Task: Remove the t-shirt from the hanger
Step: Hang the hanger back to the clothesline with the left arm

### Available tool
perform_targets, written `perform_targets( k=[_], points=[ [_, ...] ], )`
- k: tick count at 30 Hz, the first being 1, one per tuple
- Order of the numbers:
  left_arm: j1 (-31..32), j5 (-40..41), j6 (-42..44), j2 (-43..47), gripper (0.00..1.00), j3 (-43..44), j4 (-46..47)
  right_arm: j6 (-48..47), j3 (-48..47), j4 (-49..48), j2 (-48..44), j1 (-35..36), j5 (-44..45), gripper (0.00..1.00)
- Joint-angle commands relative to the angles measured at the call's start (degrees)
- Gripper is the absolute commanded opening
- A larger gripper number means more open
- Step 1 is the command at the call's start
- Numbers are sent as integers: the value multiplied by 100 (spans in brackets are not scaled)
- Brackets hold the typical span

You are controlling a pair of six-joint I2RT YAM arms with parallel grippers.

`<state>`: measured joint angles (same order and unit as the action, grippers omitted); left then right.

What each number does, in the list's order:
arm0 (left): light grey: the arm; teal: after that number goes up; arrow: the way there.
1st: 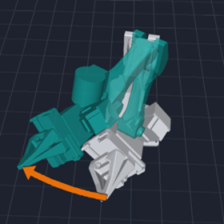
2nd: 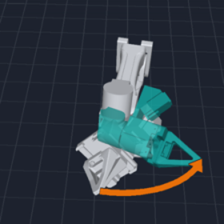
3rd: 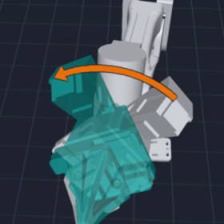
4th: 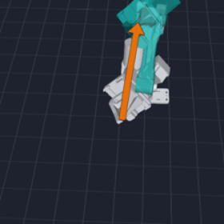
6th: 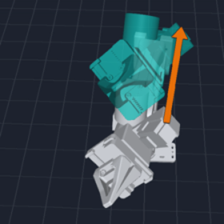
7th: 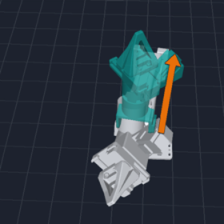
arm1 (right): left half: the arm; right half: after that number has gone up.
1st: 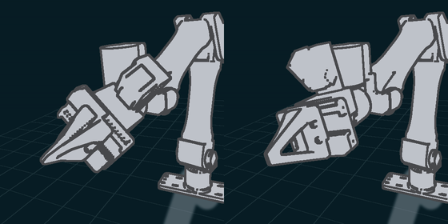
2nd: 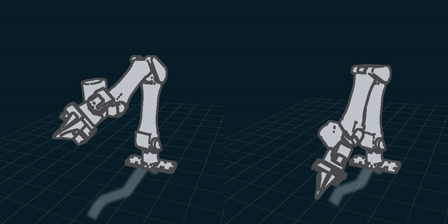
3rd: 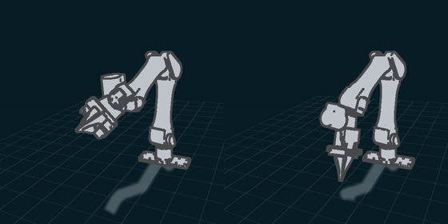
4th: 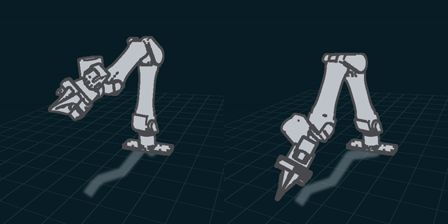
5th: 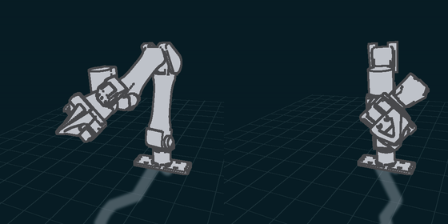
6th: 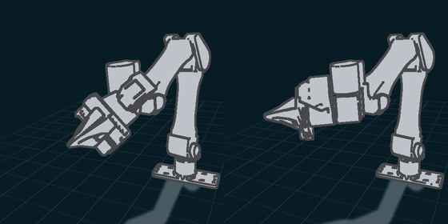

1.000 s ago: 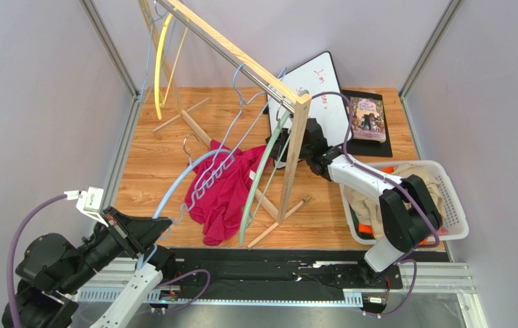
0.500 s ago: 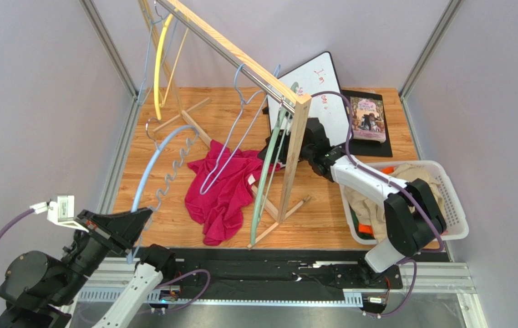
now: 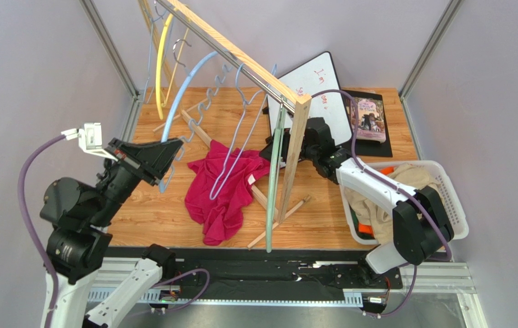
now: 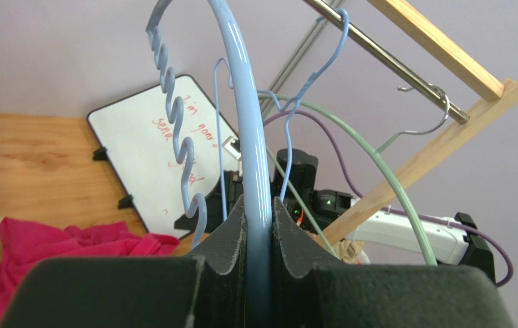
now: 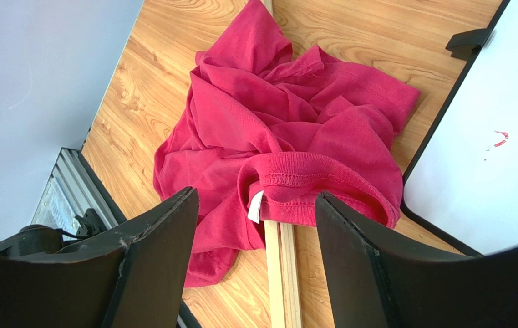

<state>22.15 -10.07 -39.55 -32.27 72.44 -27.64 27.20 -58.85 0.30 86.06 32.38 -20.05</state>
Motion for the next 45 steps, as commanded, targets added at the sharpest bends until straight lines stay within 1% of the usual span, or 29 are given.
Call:
perform_targets(
  k=[1,3,7,19,22,27,28,32,36,39,41,43,44,45],
  points=[
    [8,-496,-96,-314,0,-90,1682,-180,75,-223,-362,14,98,69],
    [8,-636,-141,-481,0,-116,1963,-215,75,-214,-406,14,133,69],
    [8,-751,-254,-640,0,-195,2025,-215,84,-188,-424,5,186,69],
    [8,-611,-606,-201,0,-986,2333,-145,111,-275,-415,14,142,69],
    [8,-690,-721,-236,0,-1109,2578,-154,119,-276,-415,14,125,69],
    [8,-865,-844,-438,0,-1145,2729,-180,119,-249,-423,14,151,69],
    [8,-874,-853,-447,0,-1162,2903,-171,119,-249,-424,14,160,69],
    [8,-918,-931,-517,0,-1224,2869,-180,111,-258,-406,14,168,69],
    [8,-927,-1028,-447,0,-1461,2896,-180,102,-267,-362,14,133,70],
    [8,-945,-1028,-394,0,-1488,2782,-189,84,-276,-301,5,98,71],
    [8,-962,-1011,-376,0,-1479,2519,-197,14,-267,-187,14,54,73],
    [8,-945,-1002,-324,8,-1453,2238,-180,-30,-223,-107,14,54,77],
    [8,-910,-950,-289,19,-1444,2141,-171,-39,-223,-72,14,37,78],
    [8,-883,-906,-254,26,-1435,2035,-163,-74,-214,6,14,11,80]
  ],
)
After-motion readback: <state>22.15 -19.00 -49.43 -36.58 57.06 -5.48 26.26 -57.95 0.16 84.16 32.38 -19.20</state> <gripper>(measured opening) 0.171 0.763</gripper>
